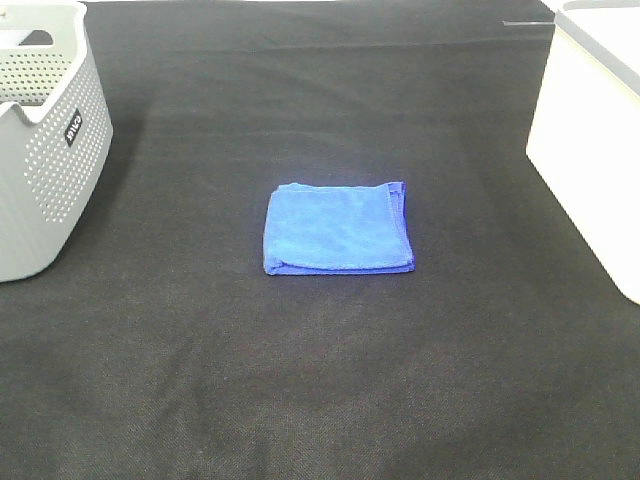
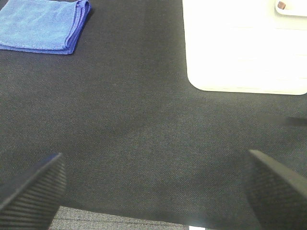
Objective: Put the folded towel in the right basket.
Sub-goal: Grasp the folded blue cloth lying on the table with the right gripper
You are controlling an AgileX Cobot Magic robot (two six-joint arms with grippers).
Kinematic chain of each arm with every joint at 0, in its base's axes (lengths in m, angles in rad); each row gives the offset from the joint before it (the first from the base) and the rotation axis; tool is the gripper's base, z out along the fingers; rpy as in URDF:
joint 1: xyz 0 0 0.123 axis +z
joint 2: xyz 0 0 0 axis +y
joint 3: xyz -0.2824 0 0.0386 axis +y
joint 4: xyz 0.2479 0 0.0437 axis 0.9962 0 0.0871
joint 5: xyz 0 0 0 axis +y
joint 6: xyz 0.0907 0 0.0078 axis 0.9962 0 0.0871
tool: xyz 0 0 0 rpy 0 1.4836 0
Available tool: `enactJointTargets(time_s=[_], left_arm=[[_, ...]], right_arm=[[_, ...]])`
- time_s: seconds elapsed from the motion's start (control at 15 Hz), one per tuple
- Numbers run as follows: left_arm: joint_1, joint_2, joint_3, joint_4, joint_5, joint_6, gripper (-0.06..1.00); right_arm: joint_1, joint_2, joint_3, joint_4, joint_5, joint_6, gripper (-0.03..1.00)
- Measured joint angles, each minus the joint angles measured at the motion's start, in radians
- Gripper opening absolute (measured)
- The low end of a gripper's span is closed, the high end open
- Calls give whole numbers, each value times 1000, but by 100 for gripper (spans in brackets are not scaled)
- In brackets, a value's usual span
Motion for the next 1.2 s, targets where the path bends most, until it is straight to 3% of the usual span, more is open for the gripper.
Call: enactJointTargets(time_s=[1.2], left_arm=[[0,0,0,0,0,0,99]], right_arm=[[0,0,0,-39,0,34,98]])
